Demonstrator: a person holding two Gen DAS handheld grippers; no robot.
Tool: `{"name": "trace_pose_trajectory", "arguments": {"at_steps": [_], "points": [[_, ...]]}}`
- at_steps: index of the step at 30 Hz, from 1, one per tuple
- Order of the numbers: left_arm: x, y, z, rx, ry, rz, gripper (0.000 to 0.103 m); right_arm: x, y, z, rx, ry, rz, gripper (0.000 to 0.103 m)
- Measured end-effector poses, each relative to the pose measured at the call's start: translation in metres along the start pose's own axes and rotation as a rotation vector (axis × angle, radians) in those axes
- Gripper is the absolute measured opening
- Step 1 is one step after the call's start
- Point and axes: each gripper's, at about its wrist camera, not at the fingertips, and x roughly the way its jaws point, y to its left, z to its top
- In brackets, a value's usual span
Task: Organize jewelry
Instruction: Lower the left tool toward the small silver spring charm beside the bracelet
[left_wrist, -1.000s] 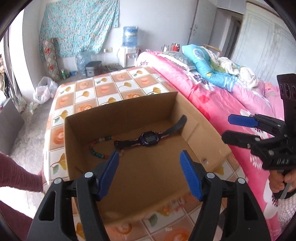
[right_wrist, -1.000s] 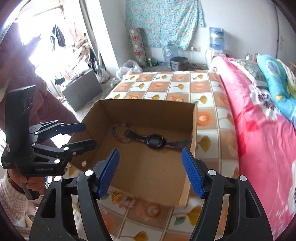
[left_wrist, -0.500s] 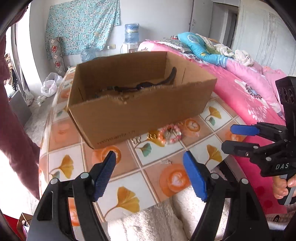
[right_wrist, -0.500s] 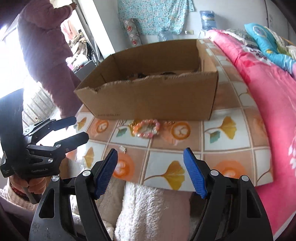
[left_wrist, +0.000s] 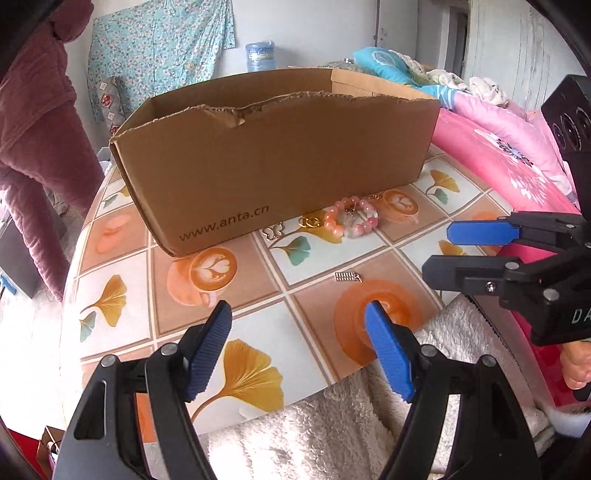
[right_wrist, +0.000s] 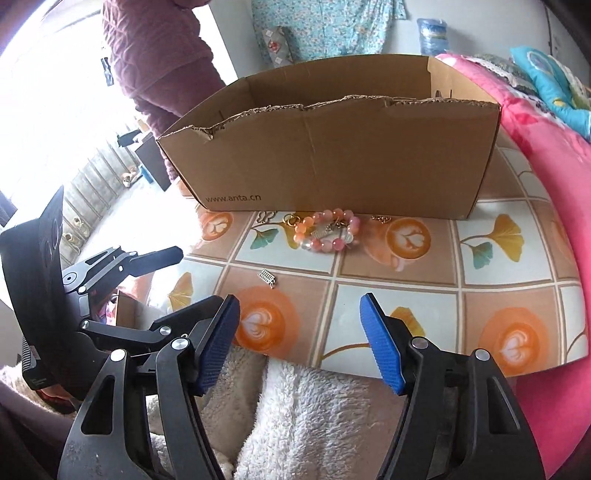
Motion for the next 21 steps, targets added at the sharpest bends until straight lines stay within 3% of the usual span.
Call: {"name": "trace_pose_trajectory", "arguments": {"at_steps": [10,21], "points": [[0.013,-0.013,0.007,0.060,-0.011,-0.061,0.052,0.008,-0.008,-0.002,0.002,0.008,-0.039,0.048],[0.030,-0.025,0.015,0.090,0.036,-0.084,0.034,0.008,-0.019,-0.007,0.030,-0.002,-0.047,0.047]]}}
